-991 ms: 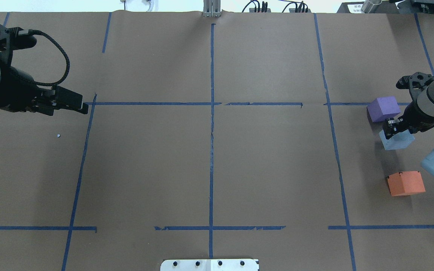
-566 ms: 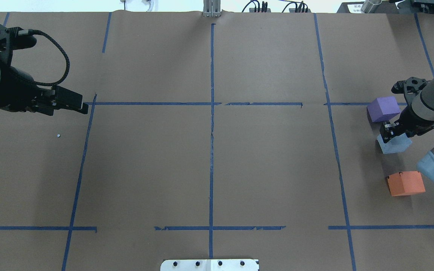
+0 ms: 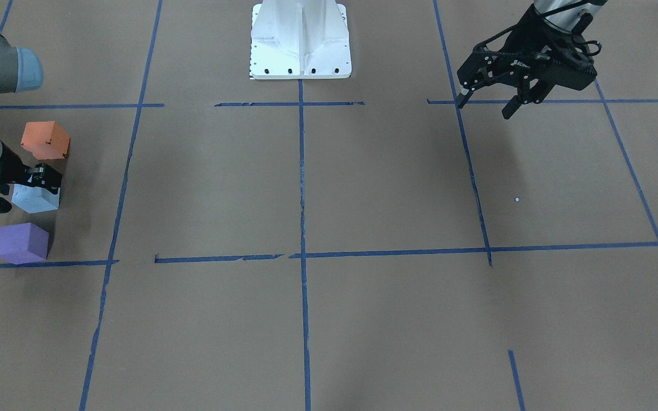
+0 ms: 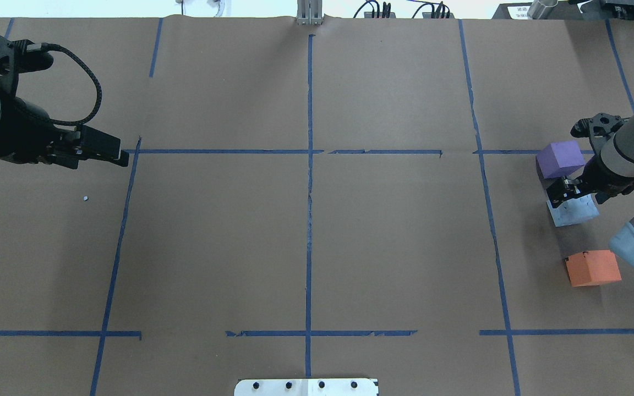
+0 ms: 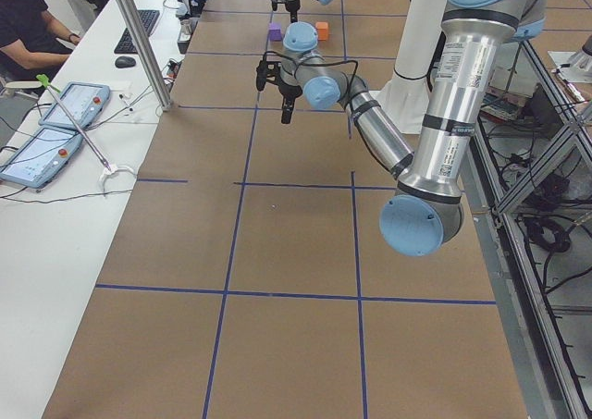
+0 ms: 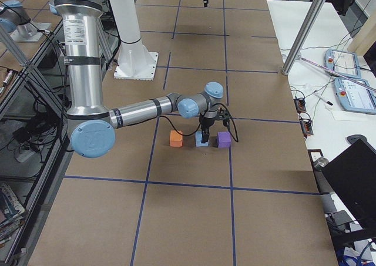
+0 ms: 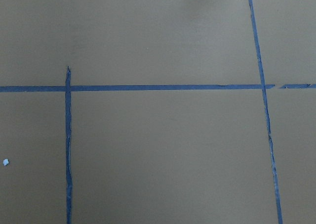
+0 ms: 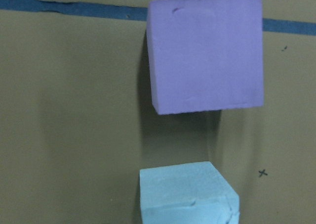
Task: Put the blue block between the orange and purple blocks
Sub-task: 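Open the right gripper and lift it away from the cubes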
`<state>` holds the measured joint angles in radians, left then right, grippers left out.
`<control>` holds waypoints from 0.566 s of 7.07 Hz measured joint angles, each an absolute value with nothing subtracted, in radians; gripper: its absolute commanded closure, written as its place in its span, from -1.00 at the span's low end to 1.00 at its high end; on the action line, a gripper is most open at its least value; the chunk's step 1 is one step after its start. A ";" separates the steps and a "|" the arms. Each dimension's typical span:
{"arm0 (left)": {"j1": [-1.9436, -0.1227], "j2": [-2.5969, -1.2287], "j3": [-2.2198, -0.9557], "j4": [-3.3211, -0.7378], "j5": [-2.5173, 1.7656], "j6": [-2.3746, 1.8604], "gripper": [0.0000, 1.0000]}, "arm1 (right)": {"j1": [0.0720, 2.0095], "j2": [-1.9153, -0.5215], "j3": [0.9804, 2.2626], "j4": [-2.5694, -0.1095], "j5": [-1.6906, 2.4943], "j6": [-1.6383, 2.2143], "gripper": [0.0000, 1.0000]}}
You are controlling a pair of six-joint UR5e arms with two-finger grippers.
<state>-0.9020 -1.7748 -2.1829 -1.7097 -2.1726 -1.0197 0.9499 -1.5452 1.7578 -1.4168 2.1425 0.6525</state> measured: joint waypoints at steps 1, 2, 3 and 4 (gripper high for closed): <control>-0.903 -1.772 -2.181 -1.709 -2.172 -1.015 -1.00 | 0.977 -1.587 1.824 -1.406 2.147 0.650 -1.00; -0.905 -1.766 -2.170 -1.707 -2.171 -0.987 -1.00 | 1.039 -1.636 1.898 -1.402 2.159 0.641 -1.00; -0.918 -1.760 -2.145 -1.694 -2.170 -0.912 -1.00 | 1.139 -1.672 1.942 -1.405 2.204 0.606 -1.00; -0.954 -1.749 -2.120 -1.657 -2.169 -0.784 -1.00 | 1.261 -1.686 1.940 -1.411 2.283 0.532 -1.00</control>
